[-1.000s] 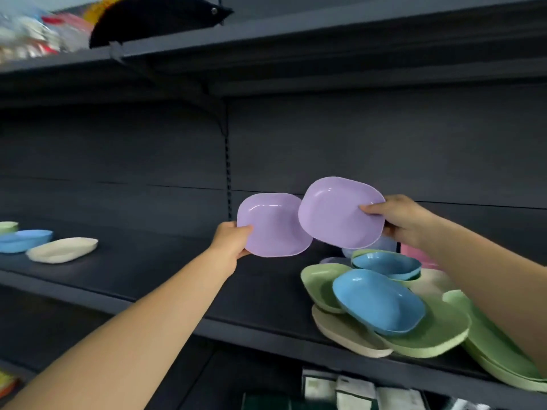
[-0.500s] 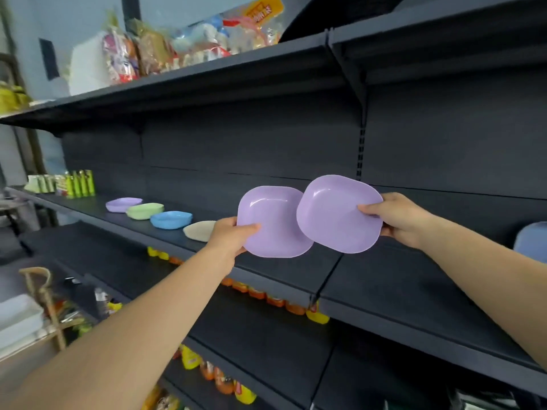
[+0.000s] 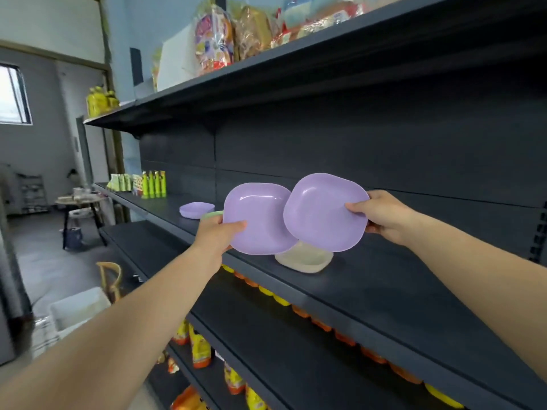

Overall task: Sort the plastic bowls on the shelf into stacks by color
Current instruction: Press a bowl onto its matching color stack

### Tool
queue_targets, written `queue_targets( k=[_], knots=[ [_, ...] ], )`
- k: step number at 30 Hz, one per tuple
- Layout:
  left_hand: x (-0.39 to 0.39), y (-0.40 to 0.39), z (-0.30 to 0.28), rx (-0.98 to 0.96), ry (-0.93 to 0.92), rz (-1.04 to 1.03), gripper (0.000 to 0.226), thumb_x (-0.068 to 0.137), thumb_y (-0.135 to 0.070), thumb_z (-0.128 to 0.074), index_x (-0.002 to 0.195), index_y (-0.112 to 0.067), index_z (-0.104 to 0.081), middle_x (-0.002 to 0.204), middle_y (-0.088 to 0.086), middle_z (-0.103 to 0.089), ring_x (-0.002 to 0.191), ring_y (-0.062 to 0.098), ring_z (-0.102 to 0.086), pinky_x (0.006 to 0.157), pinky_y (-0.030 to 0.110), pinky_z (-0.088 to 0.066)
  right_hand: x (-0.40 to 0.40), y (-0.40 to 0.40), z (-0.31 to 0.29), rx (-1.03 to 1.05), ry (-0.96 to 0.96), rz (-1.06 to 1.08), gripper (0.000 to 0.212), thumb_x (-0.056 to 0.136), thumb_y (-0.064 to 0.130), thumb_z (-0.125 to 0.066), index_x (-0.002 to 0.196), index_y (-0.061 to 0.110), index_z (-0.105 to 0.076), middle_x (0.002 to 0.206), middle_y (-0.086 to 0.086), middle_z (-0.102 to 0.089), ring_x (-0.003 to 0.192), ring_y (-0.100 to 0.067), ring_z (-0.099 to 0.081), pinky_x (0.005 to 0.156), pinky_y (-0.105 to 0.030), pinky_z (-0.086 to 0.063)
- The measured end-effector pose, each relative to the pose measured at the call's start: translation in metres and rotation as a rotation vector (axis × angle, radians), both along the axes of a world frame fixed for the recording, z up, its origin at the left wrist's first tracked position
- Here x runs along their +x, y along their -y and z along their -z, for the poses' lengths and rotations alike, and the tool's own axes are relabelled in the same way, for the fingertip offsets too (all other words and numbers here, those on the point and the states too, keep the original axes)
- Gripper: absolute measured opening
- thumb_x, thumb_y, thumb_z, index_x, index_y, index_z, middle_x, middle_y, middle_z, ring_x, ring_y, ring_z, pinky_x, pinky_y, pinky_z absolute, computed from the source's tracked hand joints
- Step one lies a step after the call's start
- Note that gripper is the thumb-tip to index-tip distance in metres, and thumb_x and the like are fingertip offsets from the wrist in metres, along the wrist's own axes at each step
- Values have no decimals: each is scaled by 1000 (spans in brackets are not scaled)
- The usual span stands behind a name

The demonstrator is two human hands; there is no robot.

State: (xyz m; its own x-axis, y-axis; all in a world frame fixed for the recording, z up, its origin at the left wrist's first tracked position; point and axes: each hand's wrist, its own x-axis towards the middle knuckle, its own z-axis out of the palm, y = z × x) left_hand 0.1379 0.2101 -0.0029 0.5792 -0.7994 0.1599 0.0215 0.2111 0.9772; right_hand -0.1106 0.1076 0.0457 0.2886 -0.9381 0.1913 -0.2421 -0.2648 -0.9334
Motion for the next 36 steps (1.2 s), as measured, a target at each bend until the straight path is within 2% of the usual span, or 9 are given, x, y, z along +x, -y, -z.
queue_targets(
  k=[4,6,8,10,13,17,27,30,36],
  knots=[
    [82,54,-18,13,14,-80,25,86,-3,-65,109,-6,-57,110,8,-60,102,27,-58,88,37,-50,86,64,-13,-20,13,-23,11,94,12,-53,104,12,-60,102,-6,-63,95,-26,-59,87,-40,-50],
    [122,79,-29,9,56,-107,10,85,-3,-65,92,-8,-59,103,8,-61,96,26,-59,83,37,-51,130,95,-19,-23,23,-30,11,94,11,-53,103,12,-60,98,-5,-62,95,-25,-58,89,-40,-50],
    [162,104,-37,-22,81,-128,16,85,-3,-65,78,-15,-57,93,4,-62,87,23,-60,76,35,-52,171,123,-24,-28,39,-49,9,94,10,-53,95,13,-61,96,-5,-63,92,-24,-58,89,-41,-50],
    [200,125,-38,-29,85,-147,19,85,-4,-66,76,-18,-56,91,4,-63,89,25,-61,75,36,-53,210,146,-24,-12,48,-68,10,94,9,-53,90,14,-61,99,-8,-63,91,-25,-58,90,-42,-50],
    [251,154,-33,-22,88,-161,18,84,-6,-67,77,-19,-58,101,9,-65,99,30,-62,88,42,-53,261,173,-21,2,51,-88,10,94,8,-53,98,10,-62,99,-10,-63,89,-25,-58,80,-37,-52],
    [319,194,-25,-19,72,-184,17,83,-6,-67,76,-18,-58,101,9,-65,101,30,-61,92,45,-51,318,208,-20,11,68,-71,7,94,11,-54,96,11,-61,95,-6,-64,82,-21,-61,69,-29,-51],
    [496,295,-13,2,15,-182,21,84,-4,-66,72,-16,-54,97,9,-60,92,26,-56,92,42,-48,457,287,11,85,78,47,10,93,11,-56,99,8,-63,101,-9,-66,91,-26,-62,76,-33,-52],
    [539,326,-14,12,9,-159,22,84,-3,-65,72,-17,-54,98,9,-60,92,27,-55,91,42,-48,494,306,19,112,78,89,9,92,10,-57,98,6,-64,96,-9,-66,86,-25,-62,71,-32,-51],
    [596,376,6,44,-102,-87,13,84,0,-65,90,-9,-59,103,9,-59,94,28,-57,89,37,-50,548,333,51,189,95,133,7,92,7,-58,91,9,-64,88,-6,-66,75,-19,-62,59,-27,-49]
  ],
)
